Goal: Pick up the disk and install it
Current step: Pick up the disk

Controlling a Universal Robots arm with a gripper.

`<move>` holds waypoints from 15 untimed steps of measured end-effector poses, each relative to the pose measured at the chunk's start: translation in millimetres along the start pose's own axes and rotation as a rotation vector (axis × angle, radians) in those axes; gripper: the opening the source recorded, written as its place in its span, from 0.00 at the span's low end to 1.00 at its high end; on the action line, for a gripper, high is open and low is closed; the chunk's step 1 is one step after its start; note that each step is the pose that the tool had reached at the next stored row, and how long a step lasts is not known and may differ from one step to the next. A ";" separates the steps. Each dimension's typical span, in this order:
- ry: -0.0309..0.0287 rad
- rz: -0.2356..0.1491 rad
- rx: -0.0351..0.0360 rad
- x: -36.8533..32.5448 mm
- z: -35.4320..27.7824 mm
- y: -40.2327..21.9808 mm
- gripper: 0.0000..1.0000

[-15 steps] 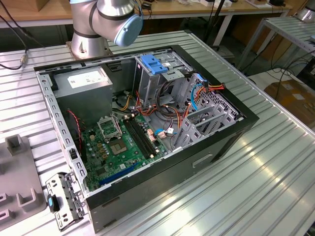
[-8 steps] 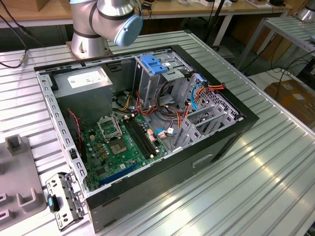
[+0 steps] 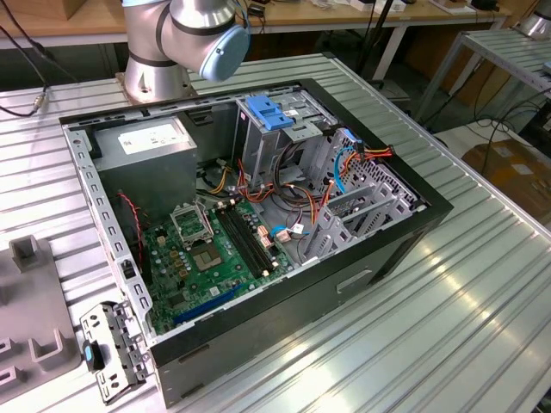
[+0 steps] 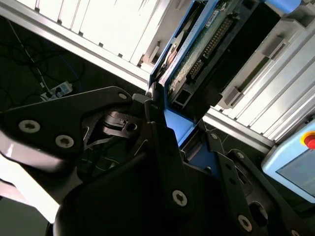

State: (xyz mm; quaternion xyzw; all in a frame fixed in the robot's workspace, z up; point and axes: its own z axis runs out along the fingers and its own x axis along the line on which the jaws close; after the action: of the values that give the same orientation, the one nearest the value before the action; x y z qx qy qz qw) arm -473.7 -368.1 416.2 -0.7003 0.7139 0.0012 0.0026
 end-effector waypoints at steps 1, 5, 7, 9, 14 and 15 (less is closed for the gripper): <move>-0.0002 0.000 0.0000 0.0 -1.0 0.0 0.37; -0.0012 0.000 0.0000 0.0 -5.5 0.0 0.37; -0.0014 0.000 -0.0001 0.0 -7.2 0.0 0.37; -0.0015 0.000 0.0000 0.0 -10.7 0.0 0.37; -0.0014 0.000 -0.0001 -0.1 -22.1 -0.1 0.37; -0.0015 0.000 0.0000 -0.1 -23.6 -0.1 0.37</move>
State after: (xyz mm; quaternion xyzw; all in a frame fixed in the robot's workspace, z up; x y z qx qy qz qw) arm -473.7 -368.1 439.8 -0.7003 0.7139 0.0017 0.0031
